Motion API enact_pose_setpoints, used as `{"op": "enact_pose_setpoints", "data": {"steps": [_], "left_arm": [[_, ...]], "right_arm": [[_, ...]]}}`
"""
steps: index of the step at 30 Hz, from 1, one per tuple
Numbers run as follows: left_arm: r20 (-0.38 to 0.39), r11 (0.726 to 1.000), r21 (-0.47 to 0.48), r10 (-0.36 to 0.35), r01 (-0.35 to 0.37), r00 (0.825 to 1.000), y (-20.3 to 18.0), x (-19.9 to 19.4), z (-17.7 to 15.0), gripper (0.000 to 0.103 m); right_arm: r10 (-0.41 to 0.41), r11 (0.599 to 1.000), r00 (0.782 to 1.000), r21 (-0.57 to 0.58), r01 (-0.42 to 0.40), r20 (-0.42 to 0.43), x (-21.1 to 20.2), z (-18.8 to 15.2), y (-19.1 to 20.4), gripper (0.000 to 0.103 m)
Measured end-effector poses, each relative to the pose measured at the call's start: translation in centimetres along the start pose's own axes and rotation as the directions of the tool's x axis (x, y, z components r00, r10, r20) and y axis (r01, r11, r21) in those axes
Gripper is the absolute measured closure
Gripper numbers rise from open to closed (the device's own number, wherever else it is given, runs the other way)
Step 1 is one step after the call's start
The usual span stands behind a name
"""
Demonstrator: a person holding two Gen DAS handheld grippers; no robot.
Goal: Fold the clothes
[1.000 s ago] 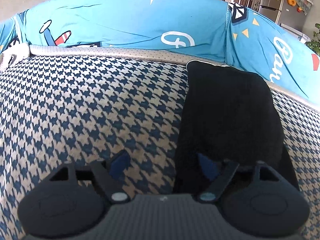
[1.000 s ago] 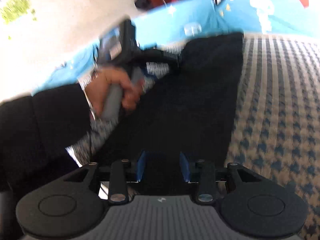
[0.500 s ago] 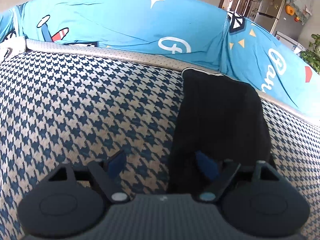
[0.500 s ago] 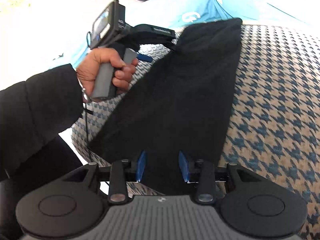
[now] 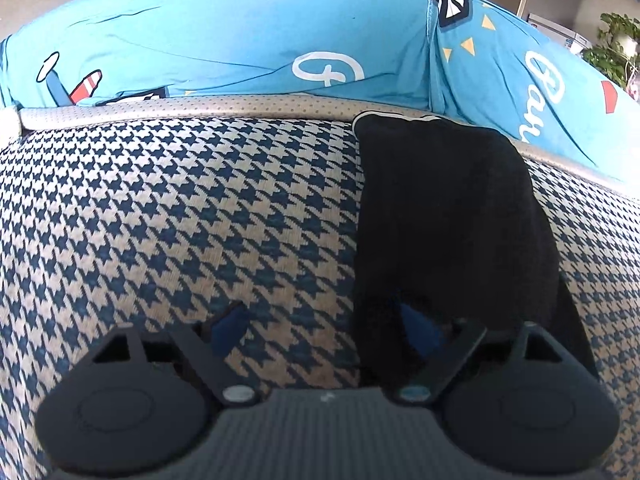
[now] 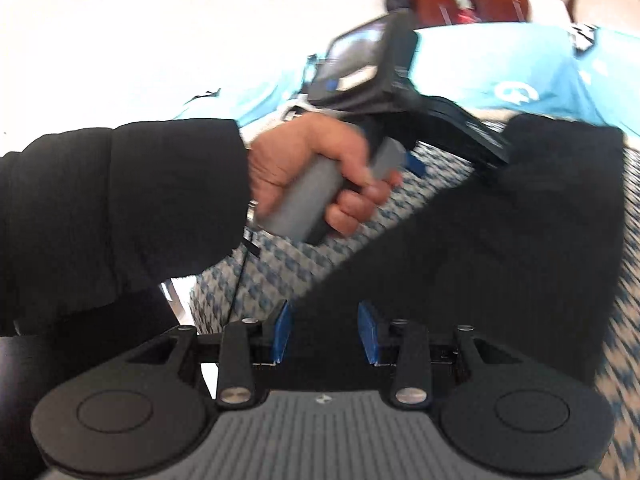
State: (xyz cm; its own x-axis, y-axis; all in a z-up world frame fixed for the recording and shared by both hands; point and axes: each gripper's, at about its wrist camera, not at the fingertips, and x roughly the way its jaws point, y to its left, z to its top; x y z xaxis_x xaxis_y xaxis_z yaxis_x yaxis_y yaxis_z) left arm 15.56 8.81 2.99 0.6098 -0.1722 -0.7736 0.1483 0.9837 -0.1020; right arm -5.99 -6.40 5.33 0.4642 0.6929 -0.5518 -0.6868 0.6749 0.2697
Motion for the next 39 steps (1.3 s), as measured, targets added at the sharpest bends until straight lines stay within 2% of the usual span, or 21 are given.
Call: {"op": "enact_pose_setpoints", "data": {"steps": [6,10,15,19,22,28,32,39], "left_arm": [[0.007,1.000,-0.013,0.000,0.001,1.000,0.2,0.4,0.3,0.011],[0.019,1.000,-0.027,0.008,-0.008,1.000,0.4,0.5,0.6,0.011],[0.016,0.996,-0.071,0.045,-0.044,0.999,1.6,0.7,0.8,0.011],[0.014,0.994,-0.094,0.057,-0.055,0.998,2.0,0.6,0.9,0.011],[0.036,0.994,-0.097,0.046,-0.042,0.998,1.8,0.0,1.3,0.011],[0.090,0.994,-0.100,-0.028,0.037,0.996,0.4,-0.7,2.0,0.011],[0.073,0.995,-0.078,-0.057,0.063,0.996,-1.1,0.7,2.0,0.011],[0.065,0.996,-0.080,-0.038,0.043,0.997,-1.2,3.1,2.8,0.011]], "right_arm": [[0.100,0.995,0.991,0.004,-0.100,-0.088,3.3,-0.9,0.4,0.063],[0.148,0.986,0.983,-0.066,-0.155,-0.106,3.3,-1.6,1.8,0.063],[0.191,0.981,0.973,-0.020,-0.195,-0.127,3.0,-1.8,1.3,0.063],[0.205,0.977,0.967,-0.032,-0.212,-0.150,2.3,-1.9,1.6,0.063],[0.222,0.974,0.969,-0.019,-0.225,-0.109,1.2,-1.3,1.3,0.063],[0.165,0.986,0.985,0.044,-0.163,-0.049,1.0,-0.2,-0.3,0.063],[0.145,0.987,0.988,0.072,-0.141,-0.050,1.1,-0.4,-0.9,0.063],[0.126,0.988,0.990,0.092,-0.120,-0.063,1.5,-0.9,-1.4,0.063]]}}
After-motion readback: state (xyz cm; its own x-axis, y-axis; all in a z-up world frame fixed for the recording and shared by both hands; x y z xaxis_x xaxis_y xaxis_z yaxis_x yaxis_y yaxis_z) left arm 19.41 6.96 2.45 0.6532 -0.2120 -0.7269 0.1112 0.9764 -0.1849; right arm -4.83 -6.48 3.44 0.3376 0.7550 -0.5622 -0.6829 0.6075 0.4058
